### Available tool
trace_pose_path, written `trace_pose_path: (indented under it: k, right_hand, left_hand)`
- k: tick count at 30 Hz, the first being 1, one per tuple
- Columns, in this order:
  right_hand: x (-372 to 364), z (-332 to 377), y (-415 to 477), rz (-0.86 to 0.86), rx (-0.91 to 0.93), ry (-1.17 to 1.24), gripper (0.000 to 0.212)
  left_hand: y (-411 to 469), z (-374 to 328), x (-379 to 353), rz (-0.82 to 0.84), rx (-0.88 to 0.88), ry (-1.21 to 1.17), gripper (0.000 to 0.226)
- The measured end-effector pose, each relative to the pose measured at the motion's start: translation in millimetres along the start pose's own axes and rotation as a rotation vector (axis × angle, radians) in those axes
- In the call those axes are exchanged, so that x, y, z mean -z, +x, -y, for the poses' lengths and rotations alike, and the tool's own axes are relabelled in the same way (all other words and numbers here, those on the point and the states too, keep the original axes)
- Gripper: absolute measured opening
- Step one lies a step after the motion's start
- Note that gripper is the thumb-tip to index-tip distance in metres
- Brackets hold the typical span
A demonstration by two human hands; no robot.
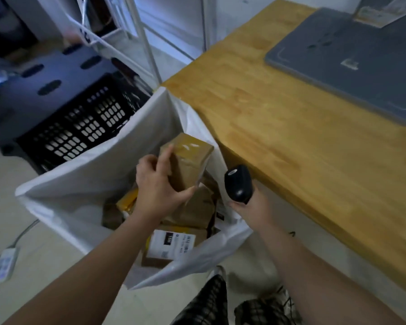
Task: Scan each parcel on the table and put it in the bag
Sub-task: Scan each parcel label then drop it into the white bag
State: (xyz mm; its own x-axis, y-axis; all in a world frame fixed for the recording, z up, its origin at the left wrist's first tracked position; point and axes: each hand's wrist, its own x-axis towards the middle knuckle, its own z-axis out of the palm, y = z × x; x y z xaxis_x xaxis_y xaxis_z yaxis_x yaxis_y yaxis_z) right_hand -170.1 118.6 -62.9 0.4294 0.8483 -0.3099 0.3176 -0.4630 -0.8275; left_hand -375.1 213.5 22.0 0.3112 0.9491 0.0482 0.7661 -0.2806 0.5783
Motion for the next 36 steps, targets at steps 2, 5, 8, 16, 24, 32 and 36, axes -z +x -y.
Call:
trace_pose_path:
  k: [2, 5, 8, 16, 24, 32, 36]
  right_hand:
    - [-7, -11, 2, 0.003, -0.057, -0.225, 0.058]
    - [-12, -11, 4, -0.074, -0.132, -0.379, 0.047]
    - [-9, 7, 0, -0.214, -0.097, 0.011, 0.039]
    - [7, 46, -12, -0.429, -0.106, 0.253, 0.026]
    - [18, 51, -5, -0.347, -0.030, 0.159, 0.040]
    - [22, 26, -8, -0.304, -0.140, 0.098, 0.040]
    - [31, 24, -10, -0.222, -0.159, 0.038, 0.027]
  left_hand:
    - [3, 10, -5, 0.029, 0.025, 0.011, 0.104]
    - [10, 16, -7, 0.015, 0.075, -0.026, 0.102]
    - [18, 17, -2, -0.037, 0.142, -0.184, 0.099]
    - [47, -6, -33, 0.190, 0.543, -0.306, 0.100]
    - [59, -10, -101, 0.349, 0.017, 0.145, 0.075]
    - [86, -11, -98, 0.455, -0.138, 0.697, 0.052]
    - [77, -20, -73, 0.313, -0.221, 0.558, 0.040]
